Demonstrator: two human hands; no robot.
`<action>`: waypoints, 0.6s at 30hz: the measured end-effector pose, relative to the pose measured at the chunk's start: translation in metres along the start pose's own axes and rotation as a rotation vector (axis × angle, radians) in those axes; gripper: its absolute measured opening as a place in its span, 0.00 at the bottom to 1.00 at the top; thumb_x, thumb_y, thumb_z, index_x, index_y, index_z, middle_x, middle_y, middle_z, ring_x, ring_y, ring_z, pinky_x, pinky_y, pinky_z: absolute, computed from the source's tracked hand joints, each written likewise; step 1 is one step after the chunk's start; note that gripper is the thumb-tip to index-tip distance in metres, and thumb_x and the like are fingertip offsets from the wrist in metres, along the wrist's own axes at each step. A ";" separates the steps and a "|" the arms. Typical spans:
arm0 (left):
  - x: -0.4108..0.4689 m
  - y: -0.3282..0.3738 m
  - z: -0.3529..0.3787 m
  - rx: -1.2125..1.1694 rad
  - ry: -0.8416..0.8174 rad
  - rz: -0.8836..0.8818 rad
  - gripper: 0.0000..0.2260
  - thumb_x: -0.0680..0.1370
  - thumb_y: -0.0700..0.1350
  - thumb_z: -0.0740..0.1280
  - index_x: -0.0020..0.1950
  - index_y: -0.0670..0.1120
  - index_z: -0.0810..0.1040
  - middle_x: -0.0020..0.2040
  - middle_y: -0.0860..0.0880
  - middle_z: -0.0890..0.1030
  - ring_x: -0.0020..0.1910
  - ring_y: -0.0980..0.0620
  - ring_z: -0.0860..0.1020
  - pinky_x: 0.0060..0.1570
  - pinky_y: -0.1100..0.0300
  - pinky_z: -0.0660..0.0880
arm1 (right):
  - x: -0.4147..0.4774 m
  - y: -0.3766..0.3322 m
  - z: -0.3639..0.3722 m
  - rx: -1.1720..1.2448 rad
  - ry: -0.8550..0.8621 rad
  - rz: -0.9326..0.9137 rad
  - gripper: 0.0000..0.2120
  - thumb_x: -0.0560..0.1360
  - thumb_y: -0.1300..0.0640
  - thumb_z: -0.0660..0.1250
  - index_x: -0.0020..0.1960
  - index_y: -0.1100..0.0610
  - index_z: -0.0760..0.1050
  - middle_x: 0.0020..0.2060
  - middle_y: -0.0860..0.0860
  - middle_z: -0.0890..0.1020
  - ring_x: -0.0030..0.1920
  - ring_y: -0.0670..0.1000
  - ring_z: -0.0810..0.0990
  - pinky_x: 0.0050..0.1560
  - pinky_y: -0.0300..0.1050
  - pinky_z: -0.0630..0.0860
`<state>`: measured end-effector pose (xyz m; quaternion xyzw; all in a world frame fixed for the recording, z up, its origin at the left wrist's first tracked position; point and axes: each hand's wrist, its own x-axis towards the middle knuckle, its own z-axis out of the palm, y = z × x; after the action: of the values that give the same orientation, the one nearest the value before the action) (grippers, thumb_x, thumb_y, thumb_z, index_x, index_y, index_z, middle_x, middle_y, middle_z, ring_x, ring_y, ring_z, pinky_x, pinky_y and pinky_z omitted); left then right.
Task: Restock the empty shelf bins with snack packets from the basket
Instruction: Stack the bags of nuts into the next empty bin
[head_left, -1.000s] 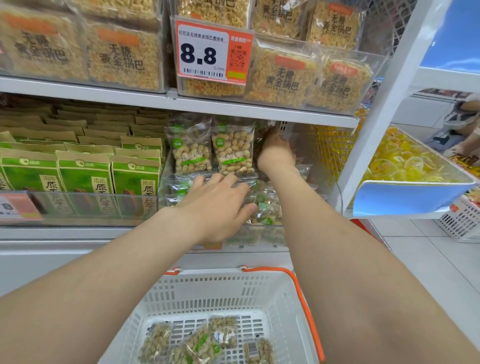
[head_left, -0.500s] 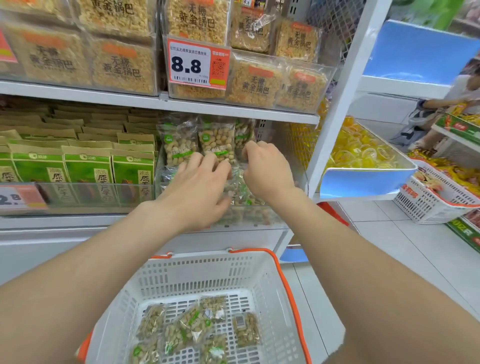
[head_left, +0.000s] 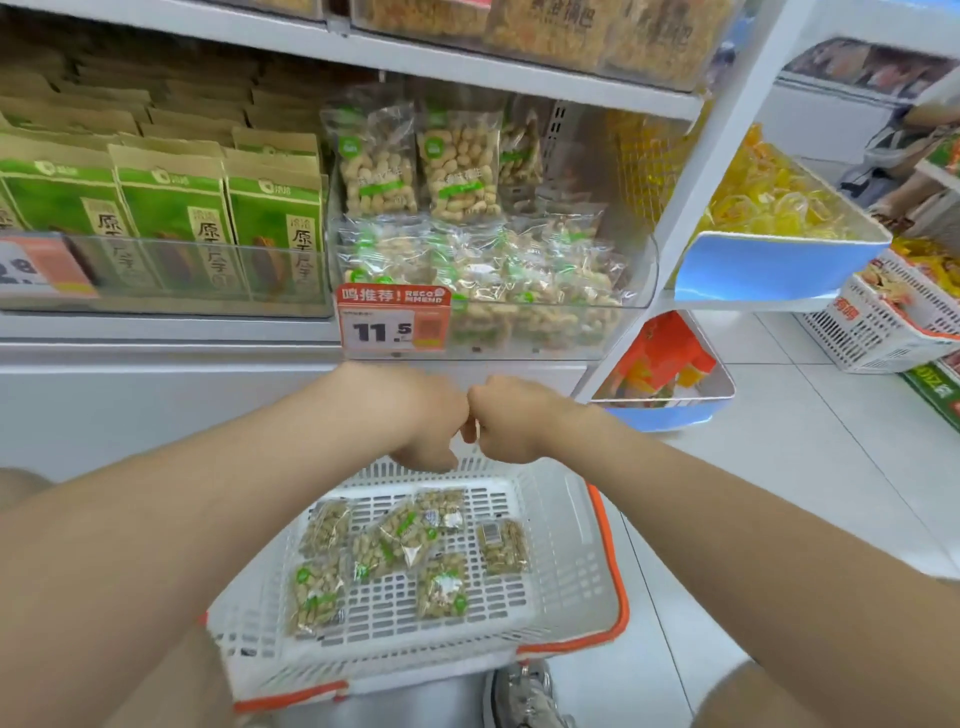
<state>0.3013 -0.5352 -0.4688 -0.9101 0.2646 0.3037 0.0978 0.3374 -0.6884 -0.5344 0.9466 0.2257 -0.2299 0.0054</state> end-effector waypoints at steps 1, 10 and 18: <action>0.008 0.000 0.003 0.017 -0.023 -0.002 0.19 0.85 0.56 0.61 0.73 0.50 0.73 0.65 0.48 0.79 0.61 0.45 0.80 0.56 0.51 0.78 | 0.010 0.007 0.011 0.004 -0.042 0.025 0.13 0.75 0.62 0.62 0.52 0.57 0.84 0.49 0.57 0.84 0.52 0.60 0.82 0.50 0.57 0.83; 0.058 0.009 0.039 0.111 -0.012 0.047 0.07 0.84 0.45 0.62 0.56 0.46 0.78 0.47 0.49 0.76 0.35 0.50 0.73 0.29 0.55 0.65 | 0.066 0.050 0.168 0.044 -0.295 0.226 0.04 0.80 0.63 0.61 0.49 0.58 0.74 0.52 0.55 0.79 0.51 0.58 0.78 0.52 0.51 0.78; 0.077 0.006 0.062 0.127 -0.118 0.023 0.06 0.85 0.43 0.61 0.51 0.46 0.76 0.45 0.49 0.72 0.34 0.51 0.72 0.30 0.57 0.66 | 0.055 0.037 0.265 0.115 -0.596 0.322 0.38 0.79 0.68 0.55 0.84 0.43 0.55 0.80 0.63 0.46 0.79 0.68 0.58 0.72 0.61 0.70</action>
<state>0.3196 -0.5517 -0.5646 -0.8795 0.2873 0.3406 0.1672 0.2825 -0.7284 -0.7989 0.8601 0.0487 -0.5049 0.0537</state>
